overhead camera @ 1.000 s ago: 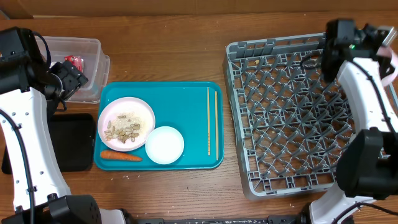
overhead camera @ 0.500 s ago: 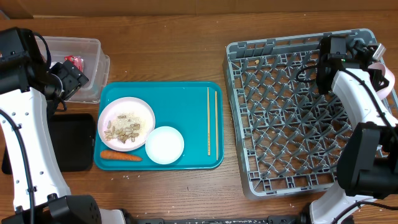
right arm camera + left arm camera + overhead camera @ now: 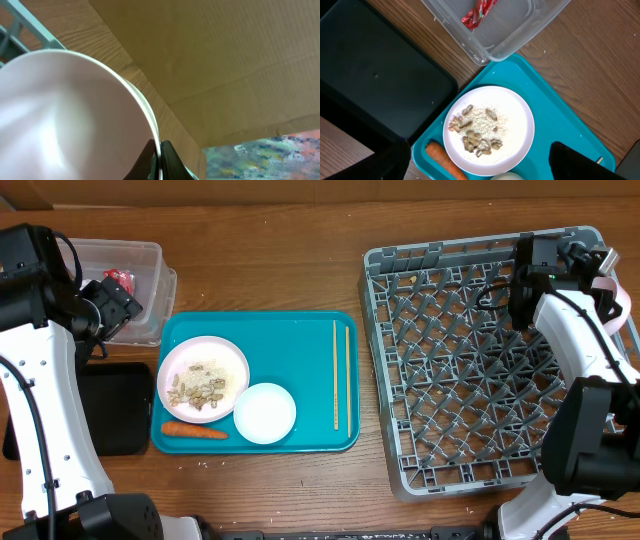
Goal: Sort waste into correct bins and load items into the dishwasher
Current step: 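Lift the pink bowl and set it upright in the rack's back right, then release the pink bowl and withdraw the right gripper toward the tray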
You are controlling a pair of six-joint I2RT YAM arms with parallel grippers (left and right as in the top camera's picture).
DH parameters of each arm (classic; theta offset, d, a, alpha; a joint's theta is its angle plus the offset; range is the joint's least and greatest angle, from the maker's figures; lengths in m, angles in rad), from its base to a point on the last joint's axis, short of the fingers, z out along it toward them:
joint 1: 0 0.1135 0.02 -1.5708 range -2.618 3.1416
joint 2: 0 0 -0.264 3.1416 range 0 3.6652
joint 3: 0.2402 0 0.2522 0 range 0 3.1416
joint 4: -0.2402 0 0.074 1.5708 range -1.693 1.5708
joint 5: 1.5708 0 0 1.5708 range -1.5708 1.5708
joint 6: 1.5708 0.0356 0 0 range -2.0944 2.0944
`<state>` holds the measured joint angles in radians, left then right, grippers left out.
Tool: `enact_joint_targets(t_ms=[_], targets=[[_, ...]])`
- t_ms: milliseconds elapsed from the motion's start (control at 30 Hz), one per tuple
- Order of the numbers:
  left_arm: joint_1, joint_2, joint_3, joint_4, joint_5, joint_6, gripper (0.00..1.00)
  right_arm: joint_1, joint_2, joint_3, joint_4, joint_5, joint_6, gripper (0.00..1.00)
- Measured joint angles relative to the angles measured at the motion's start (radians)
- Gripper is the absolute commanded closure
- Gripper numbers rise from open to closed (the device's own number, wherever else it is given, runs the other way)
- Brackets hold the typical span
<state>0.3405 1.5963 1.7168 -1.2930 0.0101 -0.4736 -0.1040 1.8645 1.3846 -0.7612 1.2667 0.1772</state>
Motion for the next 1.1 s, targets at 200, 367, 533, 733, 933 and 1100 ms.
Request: enact_joint_targets(t_ms=[200,367,533,733,933,1100], targets=[[0.000,0.000,0.000,-0.006,0.000,0.000,0.10,-0.002,0.000,-0.004,0.246,0.022,-0.176,0.96],[0.000,0.000,0.000,-0.027,0.000,0.000,0.10,-0.002,0.006,-0.004,0.292,0.026,-0.303,0.96],[0.000,0.000,0.000,-0.039,0.000,0.000,0.10,-0.006,0.063,-0.005,0.295,0.066,-0.376,0.96],[0.000,0.000,0.000,-0.039,0.000,0.000,0.10,-0.001,0.095,-0.004,0.303,0.133,-0.407,0.96],[0.000,0.000,0.000,-0.038,0.000,0.000,0.10,0.032,0.097,-0.004,0.301,0.138,-0.417,0.96],[0.000,0.000,0.000,-0.038,0.000,0.000,0.10,0.095,0.097,-0.005,0.301,0.152,-0.422,0.78]])
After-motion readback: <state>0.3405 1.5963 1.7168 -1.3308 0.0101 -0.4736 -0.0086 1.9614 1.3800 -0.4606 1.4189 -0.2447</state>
